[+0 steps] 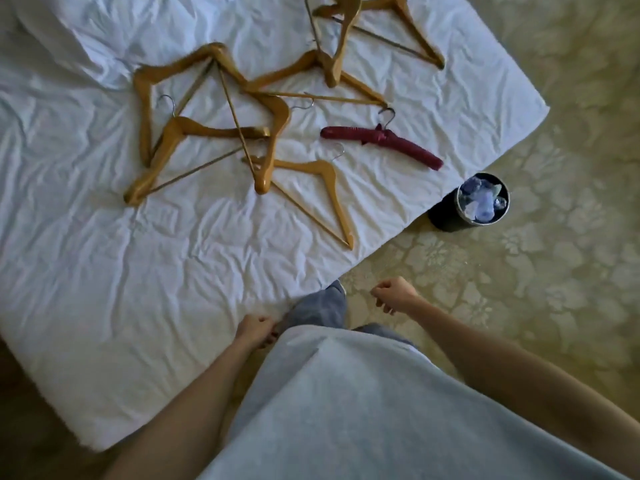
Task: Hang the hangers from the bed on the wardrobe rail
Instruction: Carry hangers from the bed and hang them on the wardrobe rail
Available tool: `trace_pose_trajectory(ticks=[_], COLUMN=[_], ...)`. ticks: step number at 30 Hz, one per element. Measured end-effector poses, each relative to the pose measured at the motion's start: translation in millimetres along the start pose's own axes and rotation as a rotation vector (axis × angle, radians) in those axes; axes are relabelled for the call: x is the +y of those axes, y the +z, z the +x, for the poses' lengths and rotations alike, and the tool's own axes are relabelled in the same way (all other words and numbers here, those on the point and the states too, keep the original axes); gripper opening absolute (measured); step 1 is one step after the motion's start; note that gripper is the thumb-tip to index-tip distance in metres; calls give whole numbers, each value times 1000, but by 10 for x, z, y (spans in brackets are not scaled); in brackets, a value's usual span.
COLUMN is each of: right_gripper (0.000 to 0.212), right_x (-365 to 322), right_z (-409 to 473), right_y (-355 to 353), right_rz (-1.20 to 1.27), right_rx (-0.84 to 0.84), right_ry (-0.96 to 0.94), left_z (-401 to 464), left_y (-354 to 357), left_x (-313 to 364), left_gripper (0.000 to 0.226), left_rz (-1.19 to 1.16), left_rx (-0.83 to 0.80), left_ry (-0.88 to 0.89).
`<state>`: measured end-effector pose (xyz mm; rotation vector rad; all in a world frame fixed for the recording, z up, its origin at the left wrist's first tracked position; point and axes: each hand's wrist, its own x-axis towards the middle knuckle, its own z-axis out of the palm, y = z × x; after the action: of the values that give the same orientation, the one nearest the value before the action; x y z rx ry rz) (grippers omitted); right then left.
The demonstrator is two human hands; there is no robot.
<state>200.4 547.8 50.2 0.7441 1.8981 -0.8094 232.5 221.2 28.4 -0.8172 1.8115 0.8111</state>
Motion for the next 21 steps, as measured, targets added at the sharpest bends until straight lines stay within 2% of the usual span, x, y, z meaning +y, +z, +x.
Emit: trace_pose_trajectory(ticks=[5, 11, 15, 17, 19, 21], right_gripper=[25, 21, 24, 22, 24, 39], right_x=[-385, -1134, -1548, -1687, -1769, -1828], right_z=[493, 1115, 1731, 2105, 2471, 2793], right_y=[-813, -1429, -1697, -1820, -1955, -2076], right_rz=[-1, 138, 174, 140, 2, -188], right_rx=[76, 37, 30, 110, 293, 440], right_ry=[25, 8, -23, -41, -76, -114], left_z=[280, 637, 1026, 1220, 1396, 1643], left_y=[-108, -131, 61, 204, 363, 551], left_x=[1157, 2555, 3124, 3332, 3494, 3591], left_gripper=[25, 20, 18, 15, 13, 28], left_rz=[-47, -125, -161, -125, -78, -83], left_rx=[-36, -23, 53, 121, 190, 233], left_ry=[72, 198, 150, 100, 46, -6])
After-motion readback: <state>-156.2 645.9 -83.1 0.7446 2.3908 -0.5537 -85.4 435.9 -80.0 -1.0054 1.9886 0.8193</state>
